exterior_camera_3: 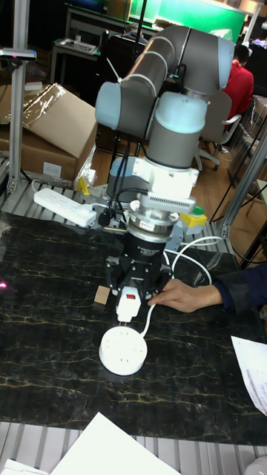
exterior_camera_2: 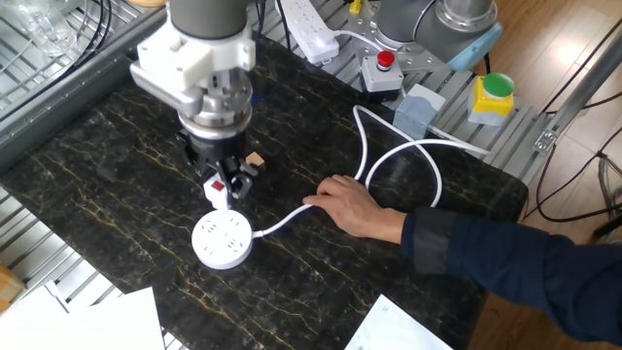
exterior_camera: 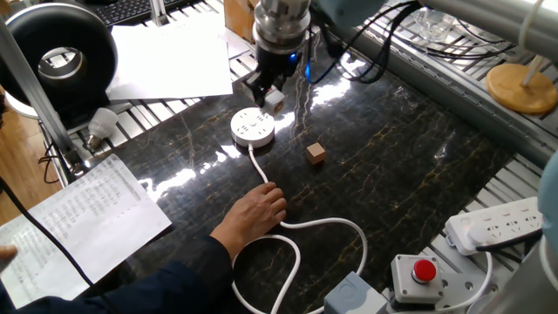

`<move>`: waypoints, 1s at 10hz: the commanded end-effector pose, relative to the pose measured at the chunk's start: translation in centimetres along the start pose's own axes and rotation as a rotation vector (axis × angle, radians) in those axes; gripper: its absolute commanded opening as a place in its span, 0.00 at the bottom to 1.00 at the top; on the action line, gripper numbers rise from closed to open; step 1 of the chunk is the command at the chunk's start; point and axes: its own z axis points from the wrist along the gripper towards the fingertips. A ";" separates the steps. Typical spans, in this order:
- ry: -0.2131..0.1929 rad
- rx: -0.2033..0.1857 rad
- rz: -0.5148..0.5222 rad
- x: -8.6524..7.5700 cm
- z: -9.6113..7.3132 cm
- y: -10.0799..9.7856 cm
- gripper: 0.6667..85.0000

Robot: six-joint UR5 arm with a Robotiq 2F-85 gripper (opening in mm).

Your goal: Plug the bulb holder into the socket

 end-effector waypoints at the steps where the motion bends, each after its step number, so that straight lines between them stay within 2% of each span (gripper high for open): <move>1: 0.012 -0.019 0.074 -0.3 1.0 1.3 0.01; 3: 0.023 -0.027 0.072 0.1 1.5 1.6 0.01; 10: -0.010 -0.032 0.046 0.4 3.1 0.8 0.01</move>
